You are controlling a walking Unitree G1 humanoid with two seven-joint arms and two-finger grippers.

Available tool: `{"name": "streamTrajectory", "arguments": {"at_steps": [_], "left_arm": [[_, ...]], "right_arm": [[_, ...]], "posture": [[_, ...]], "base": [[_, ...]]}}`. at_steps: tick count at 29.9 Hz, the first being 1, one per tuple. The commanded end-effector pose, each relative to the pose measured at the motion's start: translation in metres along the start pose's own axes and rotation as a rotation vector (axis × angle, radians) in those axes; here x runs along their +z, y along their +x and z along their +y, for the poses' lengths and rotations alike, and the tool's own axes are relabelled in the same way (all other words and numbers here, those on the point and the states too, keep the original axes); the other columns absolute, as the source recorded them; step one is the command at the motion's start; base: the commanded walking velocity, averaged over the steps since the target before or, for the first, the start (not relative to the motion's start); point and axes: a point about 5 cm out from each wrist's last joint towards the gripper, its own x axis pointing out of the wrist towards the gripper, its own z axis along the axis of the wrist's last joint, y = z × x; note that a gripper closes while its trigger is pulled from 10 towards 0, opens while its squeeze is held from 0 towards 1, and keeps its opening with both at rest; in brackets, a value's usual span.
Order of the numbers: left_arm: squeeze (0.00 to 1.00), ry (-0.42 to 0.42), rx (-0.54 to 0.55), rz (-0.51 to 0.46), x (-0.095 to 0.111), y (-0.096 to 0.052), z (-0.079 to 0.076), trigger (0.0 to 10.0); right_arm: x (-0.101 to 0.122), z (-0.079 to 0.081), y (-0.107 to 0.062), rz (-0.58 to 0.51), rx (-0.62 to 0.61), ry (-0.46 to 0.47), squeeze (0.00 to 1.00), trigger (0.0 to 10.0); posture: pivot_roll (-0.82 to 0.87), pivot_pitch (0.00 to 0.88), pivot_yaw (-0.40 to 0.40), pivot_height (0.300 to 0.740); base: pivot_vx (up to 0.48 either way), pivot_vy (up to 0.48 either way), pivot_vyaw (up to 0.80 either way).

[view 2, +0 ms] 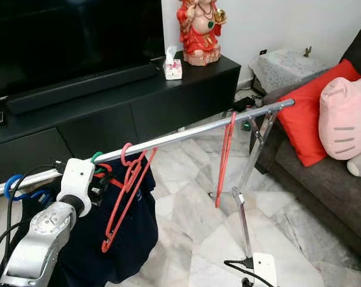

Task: Hang hanger

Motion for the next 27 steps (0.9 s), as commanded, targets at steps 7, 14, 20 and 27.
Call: {"name": "streamTrajectory", "arguments": {"at_steps": [7,14,20,27], "left_arm": [[1.00,0.036,-0.089,-0.051,0.007,-0.048,0.009,10.0],[0.00,0.016,-0.067,-0.037,-0.001,-0.063,0.009,10.0],[0.00,-0.031,-0.057,-0.068,0.000,-0.069,0.008,10.0],[0.00,-0.043,-0.013,-0.064,-0.007,-0.070,0.008,10.0]], "right_arm": [[0.000,0.000,0.000,0.001,0.006,0.000,0.00,10.0],[0.000,0.000,0.000,0.001,0.007,-0.002,0.00,10.0],[0.000,0.000,0.000,0.001,0.007,0.000,0.00,10.0],[0.000,0.001,0.000,-0.009,0.009,0.018,0.00,10.0]], "posture": [[-0.04,0.000,0.026,0.740],[-0.04,0.000,0.026,0.740],[-0.04,0.000,0.026,0.740],[-0.04,0.000,0.032,0.740]], "base": [[0.000,0.000,0.00],[0.000,0.000,0.00],[0.000,0.000,0.00],[0.000,0.000,0.00]]}}
